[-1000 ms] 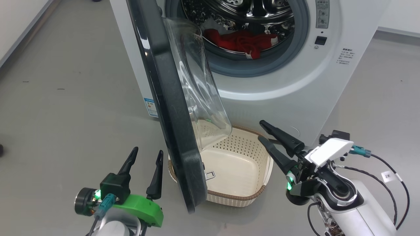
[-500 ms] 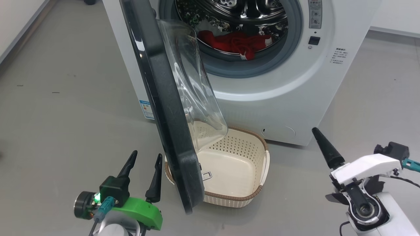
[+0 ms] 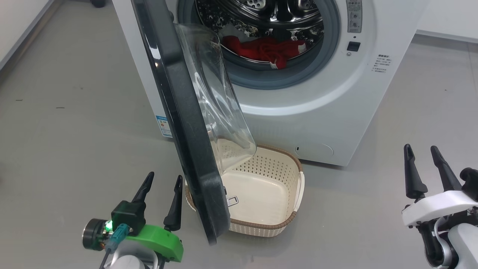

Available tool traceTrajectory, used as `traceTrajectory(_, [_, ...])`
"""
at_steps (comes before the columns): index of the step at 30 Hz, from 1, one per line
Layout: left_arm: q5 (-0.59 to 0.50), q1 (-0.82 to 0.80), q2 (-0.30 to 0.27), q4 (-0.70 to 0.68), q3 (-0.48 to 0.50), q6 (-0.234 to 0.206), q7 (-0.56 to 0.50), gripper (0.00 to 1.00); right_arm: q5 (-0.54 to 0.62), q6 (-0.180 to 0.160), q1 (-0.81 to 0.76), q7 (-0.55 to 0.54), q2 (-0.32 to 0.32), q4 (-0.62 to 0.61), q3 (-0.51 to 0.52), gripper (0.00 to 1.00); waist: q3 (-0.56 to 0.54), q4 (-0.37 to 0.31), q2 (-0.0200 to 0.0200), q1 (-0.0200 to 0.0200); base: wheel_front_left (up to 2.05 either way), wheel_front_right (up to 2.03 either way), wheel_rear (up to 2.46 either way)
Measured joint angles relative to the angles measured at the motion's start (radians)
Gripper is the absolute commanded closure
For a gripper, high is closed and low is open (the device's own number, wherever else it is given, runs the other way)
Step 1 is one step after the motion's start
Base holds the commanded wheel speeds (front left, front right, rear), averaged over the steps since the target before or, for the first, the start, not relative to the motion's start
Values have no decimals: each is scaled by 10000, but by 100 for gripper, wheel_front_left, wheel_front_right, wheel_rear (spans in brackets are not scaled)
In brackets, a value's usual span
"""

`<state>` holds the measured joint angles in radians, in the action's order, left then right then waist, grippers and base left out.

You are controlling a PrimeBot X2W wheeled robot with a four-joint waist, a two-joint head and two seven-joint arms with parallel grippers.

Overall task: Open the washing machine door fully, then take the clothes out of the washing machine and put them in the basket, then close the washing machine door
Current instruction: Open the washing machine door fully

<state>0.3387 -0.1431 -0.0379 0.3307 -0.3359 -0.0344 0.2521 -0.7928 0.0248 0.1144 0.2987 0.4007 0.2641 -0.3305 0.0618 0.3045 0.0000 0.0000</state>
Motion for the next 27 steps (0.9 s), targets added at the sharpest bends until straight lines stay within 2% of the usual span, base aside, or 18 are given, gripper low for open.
traceTrajectory(5, [0, 1, 0, 6, 2, 0, 2, 0, 1338, -840, -1, -259, 40, 10, -69, 0, 8, -23, 0, 0, 0, 0, 0])
traceTrajectory(9, [0, 1, 0, 13, 23, 0, 0, 0, 1958, -1246, -54, -355, -176, -157, 6, 0, 10, -33, 0, 0, 0, 0, 0])
traceTrajectory(15, [0, 1, 0, 17, 59, 0, 0, 0, 2644, -1256, -330, -382, -803, -663, 418, 0, 3, -63, 0, 0, 0, 0, 0])
traceTrajectory(27, [0, 2, 0, 75, 58, 0, 0, 0, 3584, -1331, -1058, -382, -1630, -849, 389, 0, -42, -75, 0, 0, 0, 0, 0])
